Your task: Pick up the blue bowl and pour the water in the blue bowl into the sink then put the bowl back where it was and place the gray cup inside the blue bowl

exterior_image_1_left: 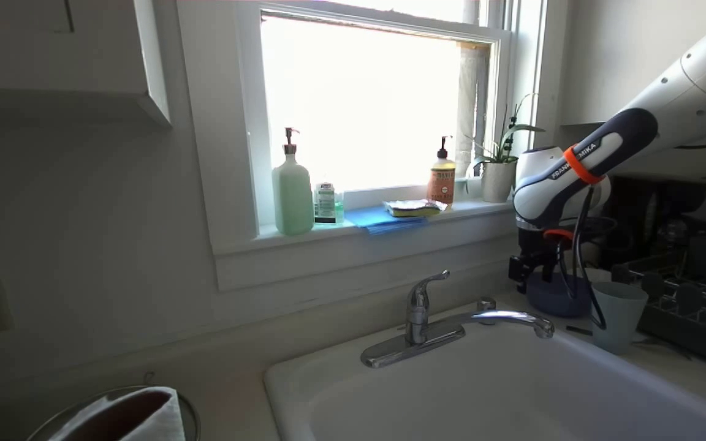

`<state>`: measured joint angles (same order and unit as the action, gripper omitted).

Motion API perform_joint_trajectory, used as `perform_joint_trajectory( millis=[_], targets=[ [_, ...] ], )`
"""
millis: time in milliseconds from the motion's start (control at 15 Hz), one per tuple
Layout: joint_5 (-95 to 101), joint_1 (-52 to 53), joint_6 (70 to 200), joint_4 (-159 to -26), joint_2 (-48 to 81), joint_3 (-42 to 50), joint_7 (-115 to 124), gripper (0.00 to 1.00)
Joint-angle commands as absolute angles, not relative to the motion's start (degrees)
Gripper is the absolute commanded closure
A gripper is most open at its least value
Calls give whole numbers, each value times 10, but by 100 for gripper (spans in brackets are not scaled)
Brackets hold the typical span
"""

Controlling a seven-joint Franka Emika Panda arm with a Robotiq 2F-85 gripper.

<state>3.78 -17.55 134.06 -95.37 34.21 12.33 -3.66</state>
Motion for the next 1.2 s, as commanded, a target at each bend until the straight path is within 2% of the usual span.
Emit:
perform_joint_trajectory(
  millis=[0,600,1133],
  targets=[
    [25,-194,1314,-899,375,111,-64,35],
    [22,-204,1259,-842,409,107,-74,99],
    [19,-207,1215,-818,413,106,-71,99]
  ],
)
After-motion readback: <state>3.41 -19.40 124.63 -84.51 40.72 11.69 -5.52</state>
